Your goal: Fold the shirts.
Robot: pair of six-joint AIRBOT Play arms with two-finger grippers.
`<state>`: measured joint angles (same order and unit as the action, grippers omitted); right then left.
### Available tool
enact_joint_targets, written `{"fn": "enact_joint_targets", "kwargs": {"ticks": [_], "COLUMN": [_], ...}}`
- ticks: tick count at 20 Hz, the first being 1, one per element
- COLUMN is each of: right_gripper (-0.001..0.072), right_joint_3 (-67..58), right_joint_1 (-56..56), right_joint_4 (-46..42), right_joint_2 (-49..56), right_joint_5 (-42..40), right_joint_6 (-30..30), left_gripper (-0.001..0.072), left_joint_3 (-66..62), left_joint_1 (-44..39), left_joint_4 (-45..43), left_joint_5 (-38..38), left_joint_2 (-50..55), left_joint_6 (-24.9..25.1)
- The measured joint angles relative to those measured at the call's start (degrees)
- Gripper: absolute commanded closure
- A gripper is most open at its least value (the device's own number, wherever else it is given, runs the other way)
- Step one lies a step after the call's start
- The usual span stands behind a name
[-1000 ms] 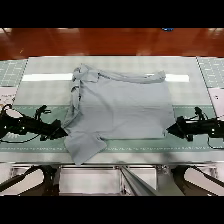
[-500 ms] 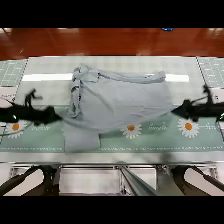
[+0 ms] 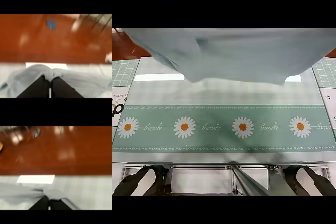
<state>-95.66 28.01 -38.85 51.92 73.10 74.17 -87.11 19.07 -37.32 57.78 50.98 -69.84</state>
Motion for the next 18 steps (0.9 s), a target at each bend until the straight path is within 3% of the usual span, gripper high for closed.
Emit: {"fn": "enact_joint_targets", "kwargs": {"ticks": [3,8,12,18], "right_gripper": [0.0688,0.0688,0.0689,0.0689], "right_joint_3": [-10.4,-16.0,-16.8,-11.5], "right_joint_1": [0.0,0.0,0.0,0.0], "right_joint_4": [-1.6,-4.5,-11.2,-18.3], "right_joint_2": [-2.6,-10.2,-15.4,-18.6], "right_joint_5": [-0.3,1.8,5.7,8.5], "right_joint_6": [1.8,3.3,6.1,9.8], "left_gripper": [0.0689,0.0688,0.0688,0.0688], "left_joint_3": [-10.4,-16.6,-17.2,-9.4], "left_joint_1": [0.2,0.3,0.0,-1.7], "left_joint_4": [-4.9,-20.3,-33.5,-42.1], "left_joint_5": [-1.1,0.3,3.3,4.3], "left_joint_2": [-3.1,-13.3,-21.0,-24.0], "left_joint_6": [-2.3,-5.3,-8.5,-10.9]}}
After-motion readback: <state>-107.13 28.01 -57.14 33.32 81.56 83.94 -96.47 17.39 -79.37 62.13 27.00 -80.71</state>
